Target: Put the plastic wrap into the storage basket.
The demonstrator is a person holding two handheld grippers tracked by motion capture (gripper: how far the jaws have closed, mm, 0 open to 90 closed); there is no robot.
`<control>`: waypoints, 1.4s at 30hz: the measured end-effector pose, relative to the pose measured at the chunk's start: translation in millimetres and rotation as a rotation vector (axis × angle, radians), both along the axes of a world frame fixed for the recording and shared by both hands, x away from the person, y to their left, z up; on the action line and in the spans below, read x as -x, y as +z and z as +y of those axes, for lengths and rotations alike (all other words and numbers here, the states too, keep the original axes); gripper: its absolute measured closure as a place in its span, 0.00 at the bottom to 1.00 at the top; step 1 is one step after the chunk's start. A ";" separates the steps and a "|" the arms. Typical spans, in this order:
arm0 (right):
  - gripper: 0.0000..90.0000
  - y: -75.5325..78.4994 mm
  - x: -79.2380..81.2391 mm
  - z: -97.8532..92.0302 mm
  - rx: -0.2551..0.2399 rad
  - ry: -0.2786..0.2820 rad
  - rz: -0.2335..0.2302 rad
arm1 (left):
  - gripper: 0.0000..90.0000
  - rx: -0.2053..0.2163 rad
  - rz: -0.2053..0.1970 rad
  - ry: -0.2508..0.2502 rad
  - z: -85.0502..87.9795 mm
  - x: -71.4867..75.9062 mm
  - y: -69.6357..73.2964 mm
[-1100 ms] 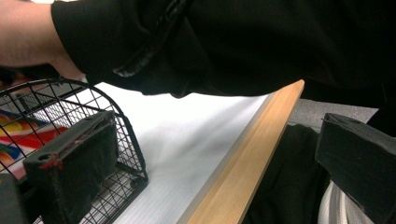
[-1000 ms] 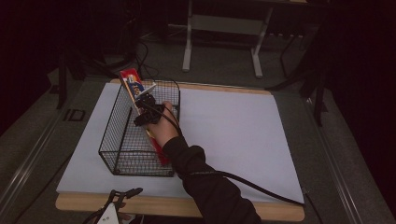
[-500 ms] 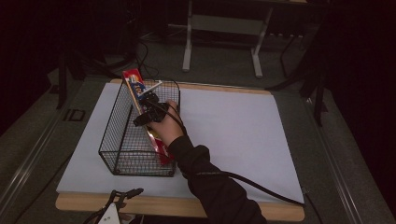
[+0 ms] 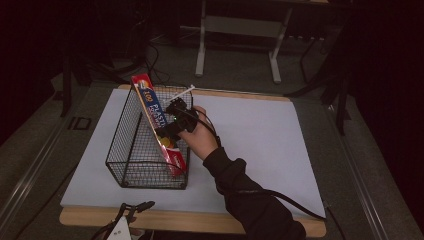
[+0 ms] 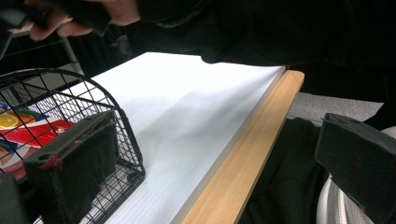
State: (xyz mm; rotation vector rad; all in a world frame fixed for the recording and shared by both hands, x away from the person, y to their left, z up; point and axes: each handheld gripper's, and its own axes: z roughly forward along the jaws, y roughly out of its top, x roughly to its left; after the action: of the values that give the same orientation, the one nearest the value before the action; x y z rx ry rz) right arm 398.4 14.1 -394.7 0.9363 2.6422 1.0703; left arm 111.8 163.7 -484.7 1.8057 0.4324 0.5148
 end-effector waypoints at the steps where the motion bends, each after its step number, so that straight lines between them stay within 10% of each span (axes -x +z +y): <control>1: 0.15 1.8 1.6 -3.0 0.000 -0.001 -0.005 | 0.00 -0.001 0.001 -0.001 -0.3 0.1 -0.3; 42: 0.16 -16.9 60.3 -174.0 -0.117 -0.064 -0.080 | 0.00 -0.012 0.016 -0.001 -2.8 -1.3 -3.1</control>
State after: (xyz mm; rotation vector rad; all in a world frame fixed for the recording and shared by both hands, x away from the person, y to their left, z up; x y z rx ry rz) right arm 338.1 -159.9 -411.6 0.9716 2.4917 1.2311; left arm 113.1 160.9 -487.8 1.8224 0.4410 0.5033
